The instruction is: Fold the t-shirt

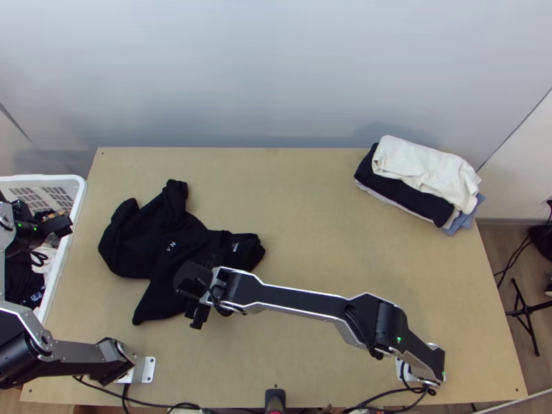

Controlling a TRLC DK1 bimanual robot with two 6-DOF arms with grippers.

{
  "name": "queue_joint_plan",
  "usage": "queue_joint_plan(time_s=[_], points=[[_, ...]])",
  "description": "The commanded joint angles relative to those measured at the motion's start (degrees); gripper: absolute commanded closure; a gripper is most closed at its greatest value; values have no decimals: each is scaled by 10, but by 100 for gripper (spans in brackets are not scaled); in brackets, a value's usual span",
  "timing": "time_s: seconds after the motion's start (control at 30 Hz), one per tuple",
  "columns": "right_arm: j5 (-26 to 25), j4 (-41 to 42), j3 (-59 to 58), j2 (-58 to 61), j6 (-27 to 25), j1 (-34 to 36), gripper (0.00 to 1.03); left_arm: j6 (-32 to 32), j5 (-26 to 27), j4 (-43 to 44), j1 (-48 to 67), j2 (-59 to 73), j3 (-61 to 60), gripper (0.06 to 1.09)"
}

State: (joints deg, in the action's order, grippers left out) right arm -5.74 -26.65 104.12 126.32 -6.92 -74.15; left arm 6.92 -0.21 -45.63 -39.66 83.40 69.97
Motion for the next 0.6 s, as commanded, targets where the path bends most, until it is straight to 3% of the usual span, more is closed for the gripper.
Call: queue_joint_plan(time_s=[0.0,0.07,0.1,0.13,0.17,0.2,0.57], points=[[-2,8,-1,12,-12,-4,22,0,-3,6,-1,2,-5,11],[-2,7,-1,13,-12,-4,25,0,-3,8,0,4,-5,11],[-3,8,-1,13,-11,-4,36,0,-3,8,1,4,-5,11],[-5,13,-2,13,-12,-4,57,0,-3,9,4,4,-5,11],[-6,23,-3,11,-18,-4,84,0,-3,9,5,4,-5,11],[-8,32,-3,10,-27,-4,101,-1,-3,10,6,4,-5,11],[-60,35,-56,-113,11,39,100,-5,-4,26,10,-2,-9,11]])
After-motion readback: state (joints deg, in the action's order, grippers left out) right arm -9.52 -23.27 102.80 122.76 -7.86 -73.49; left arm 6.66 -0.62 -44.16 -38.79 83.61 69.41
